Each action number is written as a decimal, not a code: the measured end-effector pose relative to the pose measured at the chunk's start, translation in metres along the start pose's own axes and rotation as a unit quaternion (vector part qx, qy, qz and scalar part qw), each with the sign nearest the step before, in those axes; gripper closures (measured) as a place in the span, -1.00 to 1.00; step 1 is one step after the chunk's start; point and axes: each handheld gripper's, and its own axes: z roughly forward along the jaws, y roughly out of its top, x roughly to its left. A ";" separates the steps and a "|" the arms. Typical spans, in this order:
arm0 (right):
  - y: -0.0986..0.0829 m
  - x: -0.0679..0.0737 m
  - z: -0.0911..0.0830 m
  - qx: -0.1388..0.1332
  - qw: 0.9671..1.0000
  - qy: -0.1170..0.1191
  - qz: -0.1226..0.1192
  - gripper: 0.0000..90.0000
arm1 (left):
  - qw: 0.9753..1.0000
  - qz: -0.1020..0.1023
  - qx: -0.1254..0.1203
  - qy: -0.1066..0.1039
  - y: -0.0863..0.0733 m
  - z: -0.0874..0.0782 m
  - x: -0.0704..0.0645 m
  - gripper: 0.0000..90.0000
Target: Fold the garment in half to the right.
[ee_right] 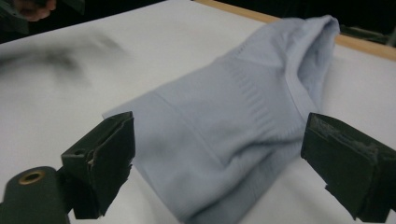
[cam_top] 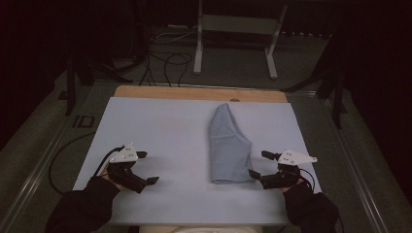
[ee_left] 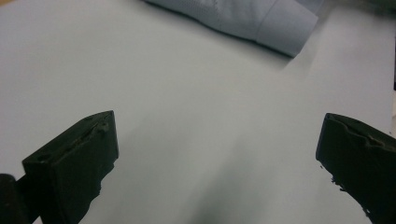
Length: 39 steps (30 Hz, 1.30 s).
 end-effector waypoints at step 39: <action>-0.044 -0.001 -0.013 0.042 0.996 -0.061 0.043 -0.77 | 0.993 -0.088 0.020 0.081 -0.068 -0.027 0.013 -1.00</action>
